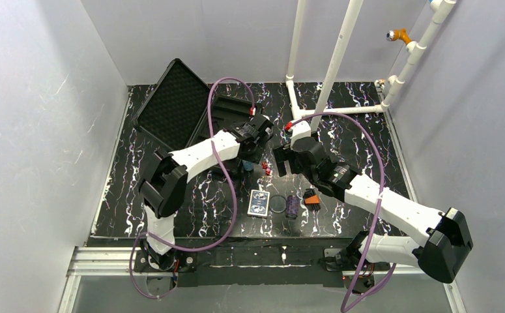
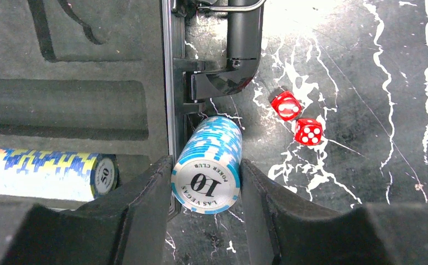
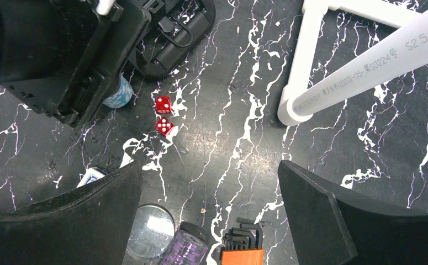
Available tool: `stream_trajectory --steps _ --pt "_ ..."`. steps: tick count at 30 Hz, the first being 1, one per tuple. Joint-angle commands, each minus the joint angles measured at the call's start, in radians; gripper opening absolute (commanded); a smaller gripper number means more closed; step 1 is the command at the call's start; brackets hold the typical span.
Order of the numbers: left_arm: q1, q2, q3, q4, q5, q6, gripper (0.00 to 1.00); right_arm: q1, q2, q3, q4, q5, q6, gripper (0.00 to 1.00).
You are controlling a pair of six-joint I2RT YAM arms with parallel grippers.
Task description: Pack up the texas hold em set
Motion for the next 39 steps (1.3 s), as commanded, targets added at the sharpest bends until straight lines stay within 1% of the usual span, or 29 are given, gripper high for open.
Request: stream_trajectory --steps 1,8,12,15,22,24,32,35,36,39 --pt "0.001 -0.129 0.034 -0.036 0.008 0.003 0.00 -0.004 -0.002 0.041 0.021 0.032 -0.009 1.00" --pt "0.001 -0.167 0.058 -0.076 0.027 0.015 0.00 -0.009 -0.014 0.059 0.013 0.074 -0.032 1.00" --pt "0.007 -0.201 0.054 -0.096 0.043 0.018 0.00 -0.025 -0.038 0.062 0.042 0.037 -0.055 1.00" --pt "0.024 -0.243 0.042 -0.108 0.081 0.011 0.00 -0.033 -0.067 0.053 0.088 -0.087 -0.104 1.00" --pt "0.103 -0.388 -0.019 -0.115 0.198 -0.023 0.00 -0.040 -0.116 0.053 0.175 -0.489 -0.224 1.00" --pt "0.122 -0.425 -0.032 -0.121 0.237 -0.033 0.00 -0.041 -0.108 0.062 0.182 -0.570 -0.244 1.00" --pt "0.175 -0.568 -0.081 -0.144 0.360 -0.062 0.00 -0.041 -0.033 0.122 0.191 -0.757 -0.318 1.00" --pt "0.188 -0.610 -0.094 -0.144 0.409 -0.078 0.00 -0.039 -0.002 0.136 0.221 -0.818 -0.340 1.00" --pt "0.190 -0.620 -0.097 -0.144 0.418 -0.080 0.00 -0.039 0.009 0.137 0.239 -0.842 -0.348 0.96" --pt "0.192 -0.645 -0.105 -0.144 0.439 -0.088 0.00 -0.039 0.035 0.136 0.296 -0.914 -0.372 0.93"
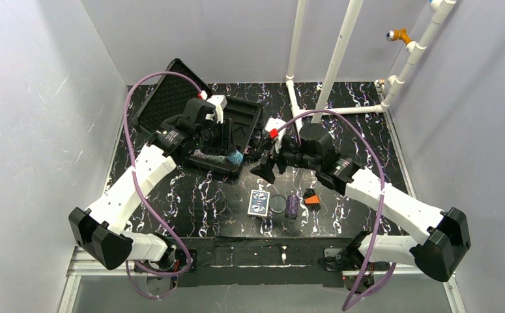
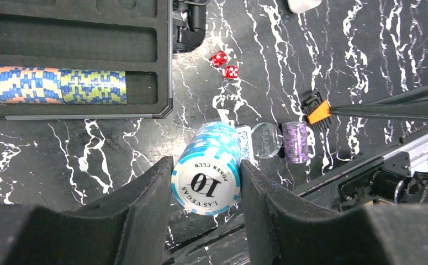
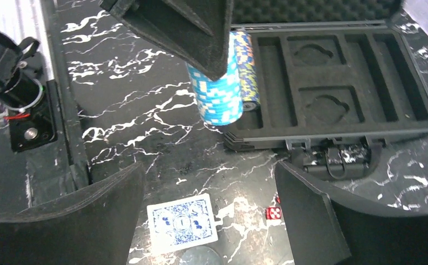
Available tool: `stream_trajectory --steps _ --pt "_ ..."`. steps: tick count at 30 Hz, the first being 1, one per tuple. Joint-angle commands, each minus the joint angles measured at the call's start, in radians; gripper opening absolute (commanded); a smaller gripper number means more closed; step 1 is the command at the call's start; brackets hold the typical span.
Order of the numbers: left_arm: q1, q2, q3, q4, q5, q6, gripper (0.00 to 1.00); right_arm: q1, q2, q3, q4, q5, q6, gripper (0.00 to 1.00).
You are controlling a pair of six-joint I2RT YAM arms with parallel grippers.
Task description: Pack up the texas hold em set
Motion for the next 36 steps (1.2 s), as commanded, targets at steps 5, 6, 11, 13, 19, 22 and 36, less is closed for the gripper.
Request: stream_trajectory --steps 5,6,11,13,19,22,36 --pt "0.010 -0.104 -0.020 0.021 0.089 -0.041 0.00 -0.001 0.067 0.045 0.213 -0.188 -0.055 0.88" --pt "0.010 -0.108 -0.022 0.024 0.093 -0.044 0.00 0.000 0.079 0.050 0.224 -0.195 -0.053 0.86" --pt "0.010 -0.128 -0.040 0.037 0.097 -0.063 0.00 0.007 0.148 0.094 0.219 -0.218 -0.052 0.81" --pt "0.010 -0.134 -0.043 0.038 0.097 -0.066 0.00 0.013 0.165 0.107 0.221 -0.219 -0.052 0.80" --pt "0.010 -0.152 -0.051 0.049 0.101 -0.083 0.00 0.027 0.202 0.129 0.229 -0.217 -0.047 0.74" --pt "0.010 -0.155 -0.053 0.056 0.107 -0.089 0.00 0.035 0.219 0.140 0.235 -0.213 -0.032 0.71" --pt "0.011 -0.181 -0.071 0.080 0.113 -0.114 0.00 0.053 0.259 0.164 0.245 -0.198 -0.028 0.66"
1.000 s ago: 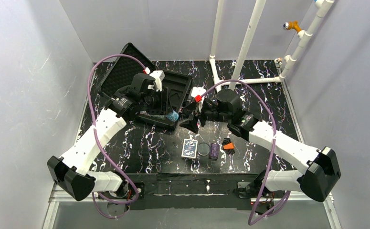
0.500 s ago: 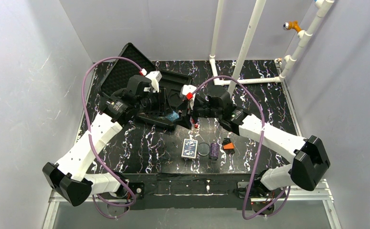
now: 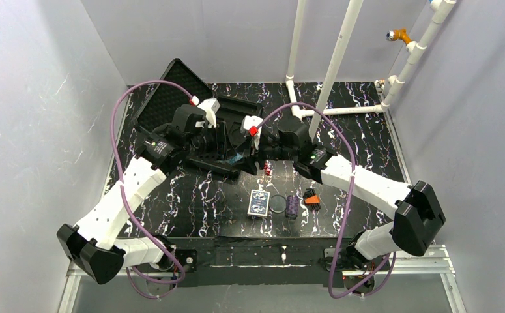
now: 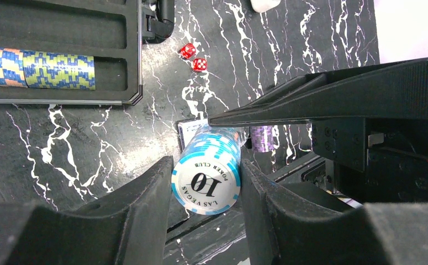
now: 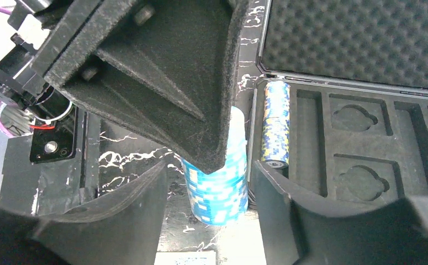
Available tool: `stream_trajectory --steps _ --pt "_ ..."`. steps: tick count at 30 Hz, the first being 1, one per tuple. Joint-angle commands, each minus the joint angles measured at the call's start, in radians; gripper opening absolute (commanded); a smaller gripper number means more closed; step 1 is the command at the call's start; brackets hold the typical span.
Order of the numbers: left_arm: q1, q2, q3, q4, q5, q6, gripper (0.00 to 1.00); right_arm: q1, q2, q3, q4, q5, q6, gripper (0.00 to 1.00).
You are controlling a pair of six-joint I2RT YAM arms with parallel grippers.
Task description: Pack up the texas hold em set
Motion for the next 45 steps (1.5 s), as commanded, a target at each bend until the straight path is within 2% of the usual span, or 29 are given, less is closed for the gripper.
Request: stream_trajectory --steps 1,9,15,25,26,27,31,33,35,38,45 --pt "0.005 -0.062 0.001 0.051 0.021 -0.017 0.00 0.010 0.014 0.052 0.052 0.001 0.000 0.66" --pt "0.005 -0.079 0.001 0.054 0.028 -0.021 0.00 0.015 0.024 0.058 0.050 0.010 -0.003 0.69" --pt "0.005 -0.089 0.003 0.053 0.027 -0.021 0.00 0.021 0.031 0.067 0.049 0.008 -0.001 0.63" --pt "0.005 -0.106 -0.011 0.050 -0.004 -0.025 0.00 0.024 0.033 0.099 0.012 0.006 -0.006 0.22" --pt "0.005 -0.106 -0.011 0.048 -0.010 -0.025 0.02 0.024 0.032 0.104 0.007 0.008 -0.005 0.19" --pt "0.005 -0.106 -0.010 0.044 -0.018 -0.025 0.09 0.024 0.029 0.109 0.002 0.009 -0.004 0.17" --pt "0.005 -0.114 -0.014 0.034 -0.044 -0.022 0.62 0.025 0.022 0.123 -0.023 0.016 -0.003 0.08" --pt "0.005 -0.126 -0.017 0.027 -0.066 -0.016 0.80 0.026 0.019 0.124 -0.036 0.020 -0.006 0.05" --pt "0.005 -0.142 -0.012 0.006 -0.103 0.001 0.91 0.026 0.013 0.123 -0.045 0.023 -0.006 0.03" --pt "0.004 -0.162 0.013 -0.055 -0.179 0.036 0.98 0.026 0.008 0.131 -0.047 0.026 0.022 0.02" --pt "0.005 -0.292 -0.005 -0.190 -0.341 0.112 0.98 0.026 0.051 0.208 -0.092 0.126 0.058 0.01"
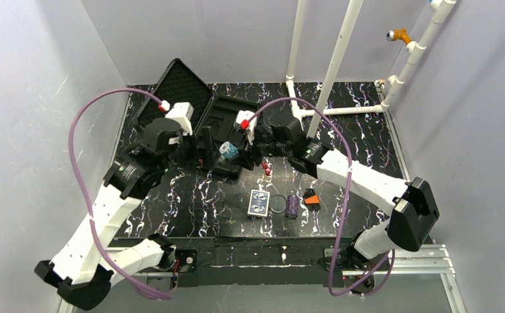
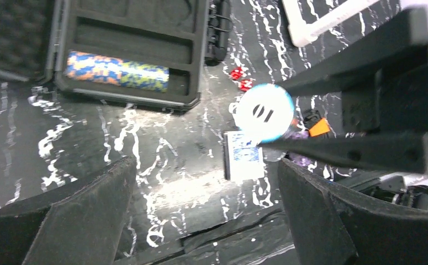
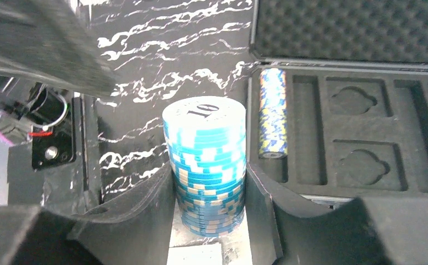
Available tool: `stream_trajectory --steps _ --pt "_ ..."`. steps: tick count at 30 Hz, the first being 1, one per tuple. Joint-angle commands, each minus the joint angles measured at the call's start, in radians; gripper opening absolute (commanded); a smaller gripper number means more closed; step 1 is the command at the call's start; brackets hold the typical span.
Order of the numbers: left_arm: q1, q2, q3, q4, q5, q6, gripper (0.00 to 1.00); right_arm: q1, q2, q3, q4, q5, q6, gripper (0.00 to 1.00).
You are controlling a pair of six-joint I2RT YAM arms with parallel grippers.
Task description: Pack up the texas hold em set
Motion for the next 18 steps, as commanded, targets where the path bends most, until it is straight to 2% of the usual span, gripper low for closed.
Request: stream_trajectory --steps 1,8,14,18 --pt "0.004 -0.121 -0.004 -0.121 -0.159 0.072 0.98 0.004 0.025 0.116 0.048 0.064 0.034 0.01" --pt "0.004 -0.299 -0.161 -0.179 -0.284 0.097 0.98 0.002 0.184 0.313 -0.132 0.167 0.006 0.01" --pt "0.004 -0.450 -0.305 -0.185 -0.334 0.065 0.98 -0.002 0.335 0.496 -0.253 0.268 -0.010 0.01" --pt "0.004 -0.510 -0.367 -0.187 -0.397 0.035 0.98 -0.003 0.450 0.609 -0.311 0.280 -0.035 0.01"
